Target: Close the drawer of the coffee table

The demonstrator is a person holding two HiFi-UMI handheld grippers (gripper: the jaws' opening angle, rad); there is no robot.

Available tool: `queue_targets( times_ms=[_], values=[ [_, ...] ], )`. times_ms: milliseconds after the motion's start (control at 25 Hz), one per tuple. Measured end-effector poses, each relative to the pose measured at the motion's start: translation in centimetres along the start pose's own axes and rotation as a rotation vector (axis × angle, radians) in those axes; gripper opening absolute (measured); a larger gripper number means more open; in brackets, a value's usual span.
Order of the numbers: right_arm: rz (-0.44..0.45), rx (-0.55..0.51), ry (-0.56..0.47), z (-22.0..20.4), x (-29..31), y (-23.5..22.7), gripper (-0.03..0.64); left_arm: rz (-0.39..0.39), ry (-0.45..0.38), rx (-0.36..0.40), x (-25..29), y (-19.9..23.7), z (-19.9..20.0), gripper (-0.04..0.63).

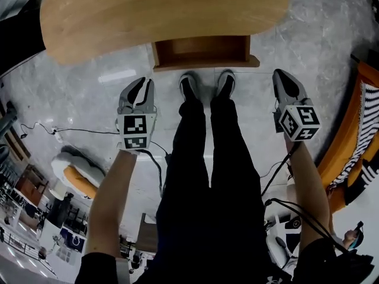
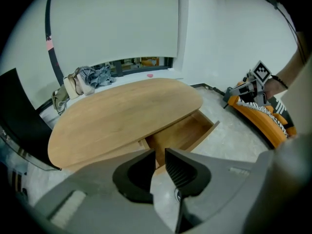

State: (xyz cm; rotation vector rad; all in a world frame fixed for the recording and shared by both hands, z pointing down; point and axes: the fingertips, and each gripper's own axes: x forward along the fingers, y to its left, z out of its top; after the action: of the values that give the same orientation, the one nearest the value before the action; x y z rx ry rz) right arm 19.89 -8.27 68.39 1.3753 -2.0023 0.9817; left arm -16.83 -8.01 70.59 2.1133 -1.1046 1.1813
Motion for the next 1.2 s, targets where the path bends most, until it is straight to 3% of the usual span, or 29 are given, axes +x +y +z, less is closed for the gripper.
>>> queue_targets(
  times_ms=[120,320,440,600,760,840,1200],
  values=[
    [0.032,-0.028,0.026,-2.6,1.9,-1.0,0.027,-0.006,0.042,0.000,2.6,0.2,-2.6,0.124],
    [0.053,-0.136,0.114,-6.8,4.8,-2.0,0.228,-0.021,0.122,-0.020,7.2,0.1,-6.6,0.206],
    [0.055,-0.158,0.161,-9.9,7.8,-3.8,0.264,-0.019,0.159,0.002,10.7,0.1,-8.7,0.248],
    [0.062,-0.184,0.208,-14.3,10.7,-5.0,0.270,-0.028,0.208,-0.004,13.8,0.0,-12.3,0.256],
    [0.064,-0.295,0.262,-16.9,10.8,-5.0,0.236,-0.031,0.232,-0.015,14.3,-0.8,-13.9,0.256],
    [0.063,-0.328,0.273,-17.4,11.0,-4.9,0.230,-0.028,0.229,-0.012,14.6,-0.9,-13.9,0.256],
    [0.029,-0.276,0.241,-16.1,12.4,-4.1,0.229,-0.032,0.182,-0.065,14.7,-0.4,-12.7,0.250]
  ],
)
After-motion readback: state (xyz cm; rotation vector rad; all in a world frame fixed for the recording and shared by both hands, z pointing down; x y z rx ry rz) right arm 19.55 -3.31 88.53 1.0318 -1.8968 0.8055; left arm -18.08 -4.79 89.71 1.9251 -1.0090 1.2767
